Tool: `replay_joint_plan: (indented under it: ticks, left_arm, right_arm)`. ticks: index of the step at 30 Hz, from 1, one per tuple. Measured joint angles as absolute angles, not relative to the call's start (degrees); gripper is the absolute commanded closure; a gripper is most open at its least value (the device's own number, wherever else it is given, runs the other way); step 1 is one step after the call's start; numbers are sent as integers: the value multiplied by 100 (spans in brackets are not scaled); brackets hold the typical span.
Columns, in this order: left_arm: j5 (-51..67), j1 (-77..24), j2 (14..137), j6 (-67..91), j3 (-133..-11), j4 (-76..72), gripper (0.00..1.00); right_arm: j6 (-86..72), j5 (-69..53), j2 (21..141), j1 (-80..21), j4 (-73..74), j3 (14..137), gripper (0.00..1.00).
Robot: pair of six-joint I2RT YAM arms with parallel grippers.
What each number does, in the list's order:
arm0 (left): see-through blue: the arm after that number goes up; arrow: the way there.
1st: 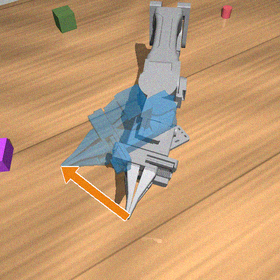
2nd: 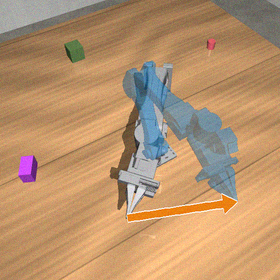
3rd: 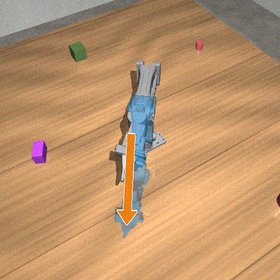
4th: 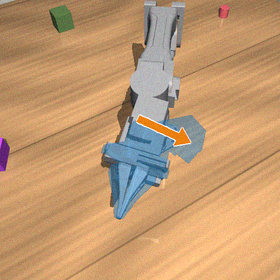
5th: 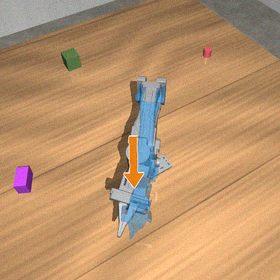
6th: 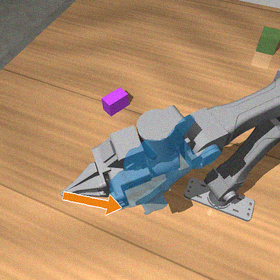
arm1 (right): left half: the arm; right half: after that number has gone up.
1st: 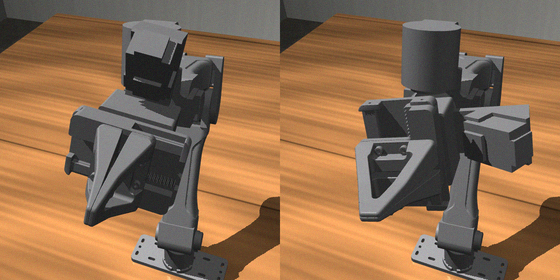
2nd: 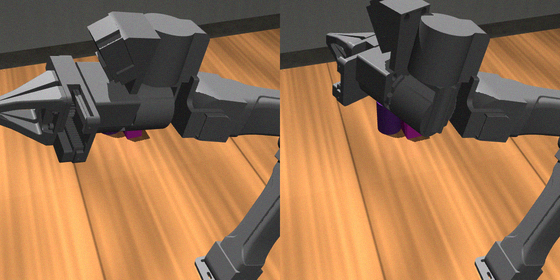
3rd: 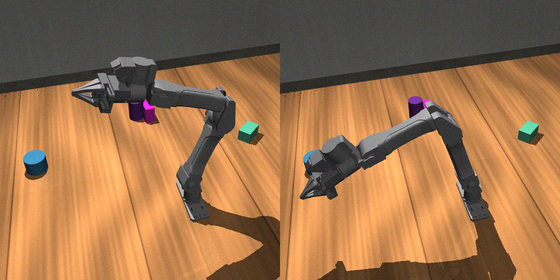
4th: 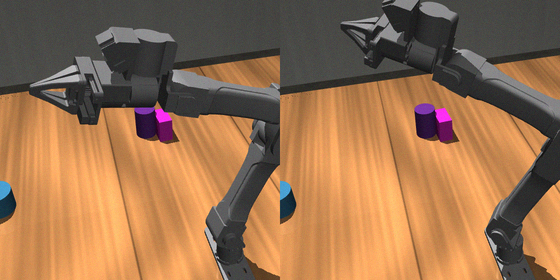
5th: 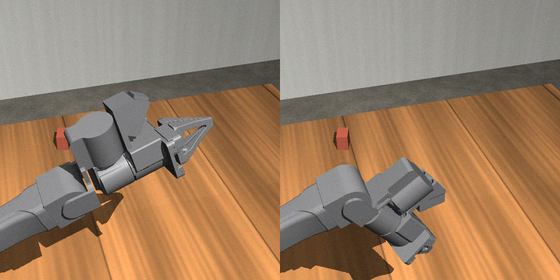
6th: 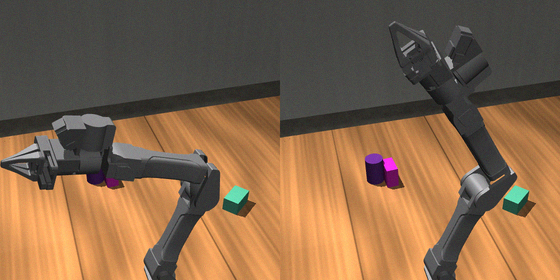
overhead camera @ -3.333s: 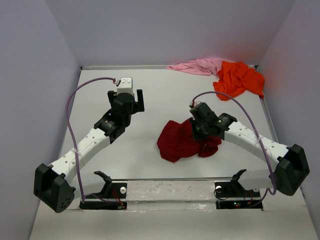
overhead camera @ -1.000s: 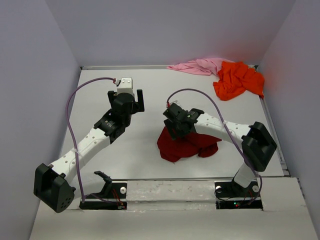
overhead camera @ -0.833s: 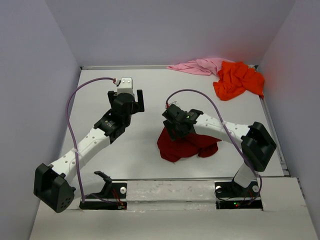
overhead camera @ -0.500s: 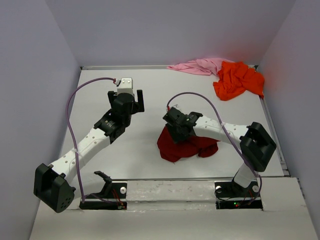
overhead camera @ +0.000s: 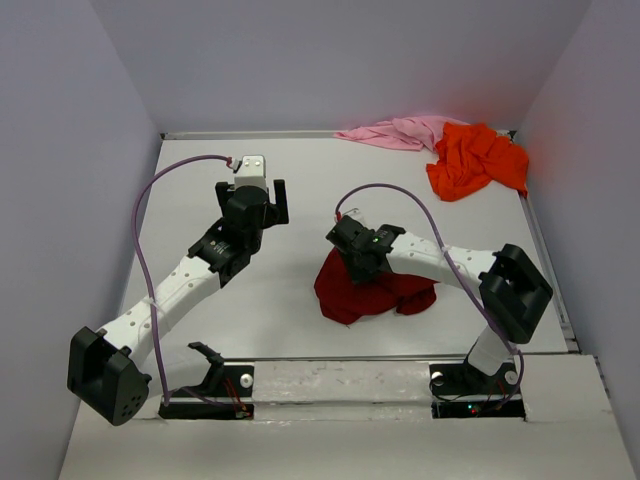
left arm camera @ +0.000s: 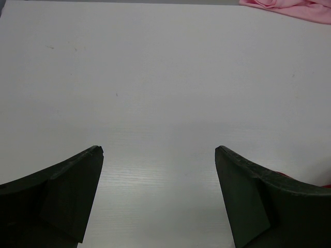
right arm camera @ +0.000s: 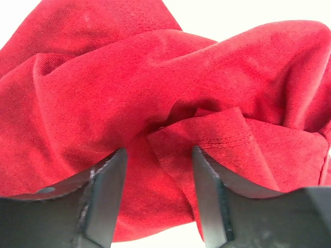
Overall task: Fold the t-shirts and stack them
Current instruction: Flatten out the crumpled T-shirt at the center of the board.
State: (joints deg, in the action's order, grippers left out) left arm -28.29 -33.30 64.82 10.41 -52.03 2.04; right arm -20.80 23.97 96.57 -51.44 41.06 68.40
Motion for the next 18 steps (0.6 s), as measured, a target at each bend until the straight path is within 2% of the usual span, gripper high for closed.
replay_joint_plan:
  ticks: [4,7,13,18]
  left_arm:
    - [-2827,-3330,6482,1039,-5203,204,1]
    - [-2827,-3330,6482,1039,-5203,204,1]
    - [-2827,-3330,6482,1041,-5203,204,1]
    - [-2827,-3330,6482,1041,-5203,207,1]
  right_arm:
    - [-2084,2497,9657,-5144,4108,6840,51]
    - [-2082,2528,9657,-5144,4110,6840,53]
    - [-2088,2554,9657,-5144,4108,6840,52]
    - [-2126,2550,9657,-5146,4108,6840,47]
